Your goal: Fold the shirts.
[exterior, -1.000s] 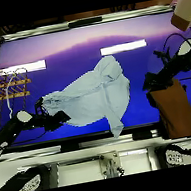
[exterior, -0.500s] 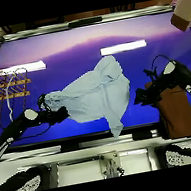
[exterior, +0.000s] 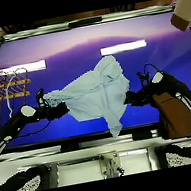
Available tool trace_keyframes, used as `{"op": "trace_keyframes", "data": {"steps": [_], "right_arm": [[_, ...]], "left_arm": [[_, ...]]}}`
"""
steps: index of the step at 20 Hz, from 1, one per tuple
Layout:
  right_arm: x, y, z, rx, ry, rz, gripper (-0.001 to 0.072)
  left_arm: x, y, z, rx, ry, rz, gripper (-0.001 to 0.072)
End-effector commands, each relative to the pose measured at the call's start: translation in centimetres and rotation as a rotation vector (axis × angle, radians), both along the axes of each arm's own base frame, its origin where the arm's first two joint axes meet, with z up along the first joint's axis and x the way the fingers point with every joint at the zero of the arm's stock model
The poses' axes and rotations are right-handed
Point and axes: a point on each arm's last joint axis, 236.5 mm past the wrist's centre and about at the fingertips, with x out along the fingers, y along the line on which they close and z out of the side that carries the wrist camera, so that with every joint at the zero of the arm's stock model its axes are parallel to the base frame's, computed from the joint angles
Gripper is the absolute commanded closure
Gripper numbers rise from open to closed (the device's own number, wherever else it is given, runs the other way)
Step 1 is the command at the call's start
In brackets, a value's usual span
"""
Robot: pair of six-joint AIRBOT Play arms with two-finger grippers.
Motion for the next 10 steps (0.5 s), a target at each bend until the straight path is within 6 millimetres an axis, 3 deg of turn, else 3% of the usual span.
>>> {"op": "trace_keyframes", "data": {"steps": [1, 4, 5, 6, 7, 8, 10], "right_arm": [[0.6, 2.5, -1.0, 0.022, -0.006, -0.031, 0.0209], [-0.4, 4.1, -2.4, 0.036, 0.042, -0.011, 0.0212], [0.0, 4.6, -2.3, 0.047, 0.03, -0.02, 0.0287], [0.4, 4.8, -1.9, 0.059, 0.019, -0.03, 0.0604], [1.0, 5.0, -1.3, 0.071, 0.003, -0.03, 0.0649], [1.8, 5.1, -0.1, 0.076, -0.043, 0.003, 0.0649], [4.1, 5.6, 4.7, 0.087, -0.214, 0.12, 0.065]], "left_arm": [[-0.2, -0.1, 0.4, -0.001, -0.007, -0.018, 0.0671], [0.0, -0.2, 1.1, -0.003, -0.033, -0.024, 0.0671], [0.0, -0.2, 1.4, -0.002, -0.046, -0.033, 0.0671], [0.2, -0.2, 1.8, 0.001, -0.065, -0.043, 0.0672], [0.3, -0.1, 2.4, 0.009, -0.085, -0.055, 0.0671], [0.7, 0.0, 3.4, 0.023, -0.116, -0.074, 0.0672], [1.8, 0.7, 7.4, 0.096, -0.229, -0.155, 0.0673]]}}
